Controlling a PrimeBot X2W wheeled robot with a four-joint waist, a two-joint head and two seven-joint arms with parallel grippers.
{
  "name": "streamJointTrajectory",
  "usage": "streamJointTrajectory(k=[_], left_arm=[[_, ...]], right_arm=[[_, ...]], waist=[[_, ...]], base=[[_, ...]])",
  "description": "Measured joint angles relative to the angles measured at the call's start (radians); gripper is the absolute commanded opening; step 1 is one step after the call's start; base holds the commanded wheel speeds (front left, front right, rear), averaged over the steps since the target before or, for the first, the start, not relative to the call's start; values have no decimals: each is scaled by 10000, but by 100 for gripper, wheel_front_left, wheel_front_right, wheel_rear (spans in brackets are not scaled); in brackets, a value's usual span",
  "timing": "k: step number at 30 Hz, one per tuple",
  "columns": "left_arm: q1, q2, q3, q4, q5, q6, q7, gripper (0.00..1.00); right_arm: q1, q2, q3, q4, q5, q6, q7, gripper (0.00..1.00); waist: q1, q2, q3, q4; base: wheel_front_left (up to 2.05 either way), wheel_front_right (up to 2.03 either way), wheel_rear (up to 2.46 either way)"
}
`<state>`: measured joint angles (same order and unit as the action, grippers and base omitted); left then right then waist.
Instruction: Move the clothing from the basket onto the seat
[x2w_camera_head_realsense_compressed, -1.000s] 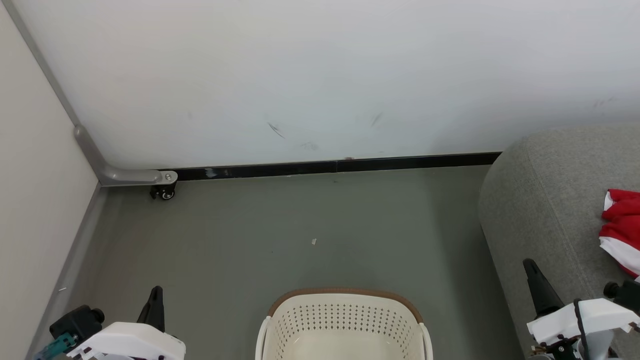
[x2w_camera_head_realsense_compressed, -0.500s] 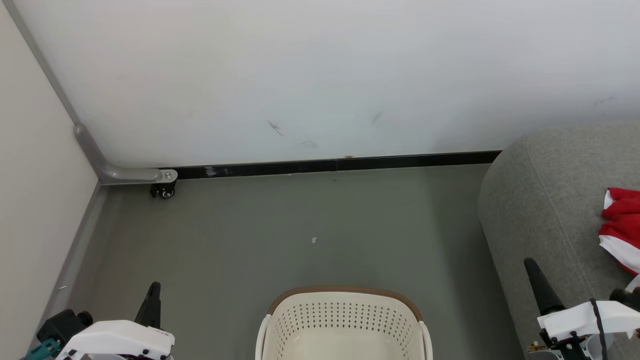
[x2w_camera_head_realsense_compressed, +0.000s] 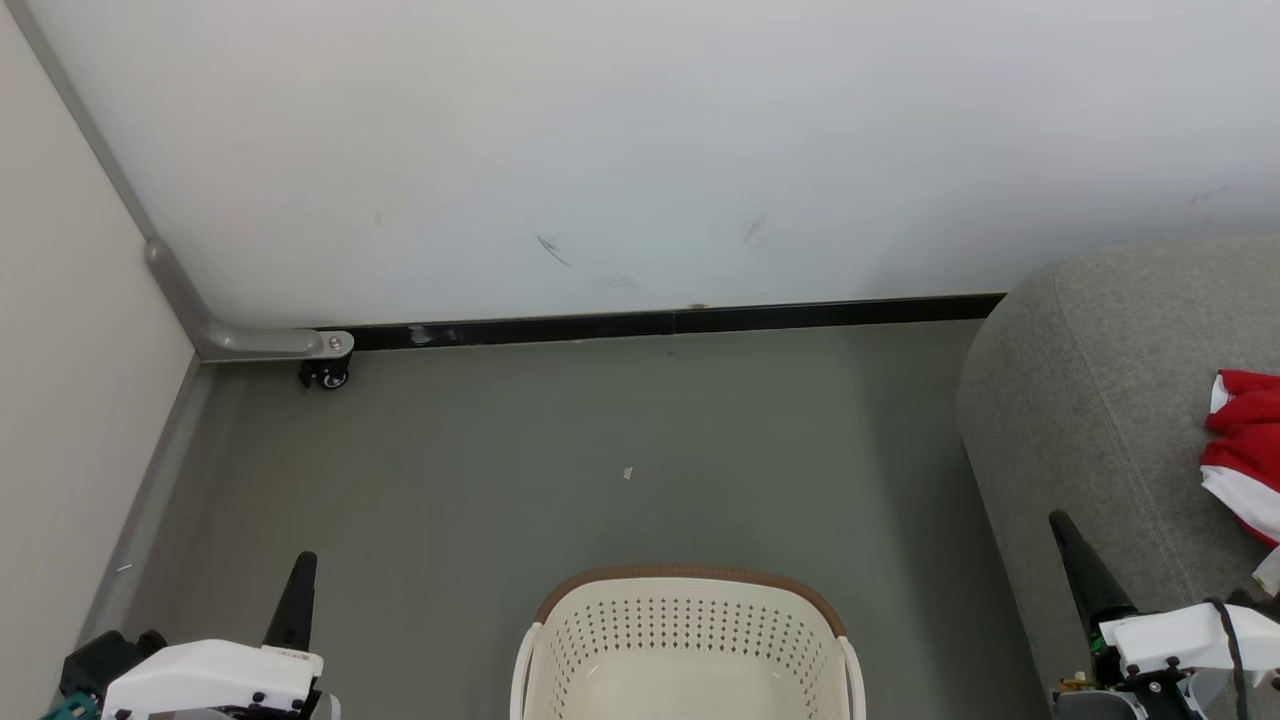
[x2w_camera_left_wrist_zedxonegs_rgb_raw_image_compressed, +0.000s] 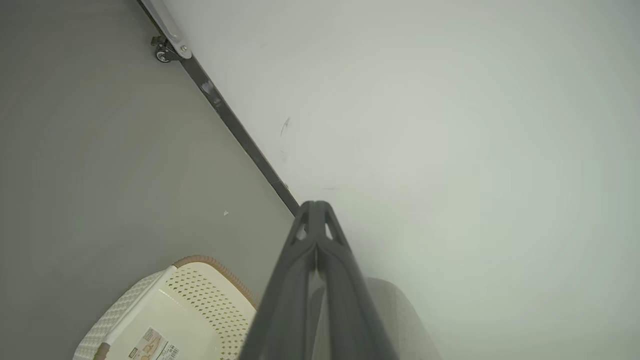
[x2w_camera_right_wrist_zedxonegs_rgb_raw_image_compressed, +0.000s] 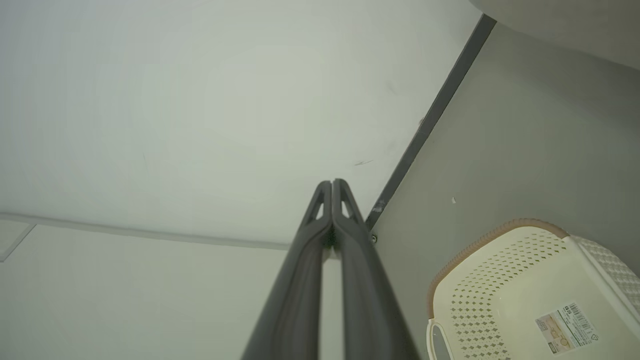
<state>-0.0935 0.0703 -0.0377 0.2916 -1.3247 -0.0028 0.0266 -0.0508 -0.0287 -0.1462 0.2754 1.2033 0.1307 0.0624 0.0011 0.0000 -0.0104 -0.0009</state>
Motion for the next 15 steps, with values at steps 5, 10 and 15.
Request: streamJointTrajectory(k=[5, 10, 15], left_arm=[[0, -48, 257, -33, -573, -192, 186, 0], [0, -107, 485, -65, -1137, -458, 341, 0], [0, -201, 736, -107, -1689, -717, 525, 0]], right_arm=[[-7, -4, -6, 0, 803, 0, 96, 0], [-51, -10, -13, 12, 1593, 0, 265, 0], [-198, -25, -21, 33, 2405, 0, 395, 0]], waist=[[-3, 0, 33, 1], [-4, 0, 60, 2], [-5, 0, 86, 3]], base=[[0, 0, 0], [0, 0, 0], [0, 0, 0]])
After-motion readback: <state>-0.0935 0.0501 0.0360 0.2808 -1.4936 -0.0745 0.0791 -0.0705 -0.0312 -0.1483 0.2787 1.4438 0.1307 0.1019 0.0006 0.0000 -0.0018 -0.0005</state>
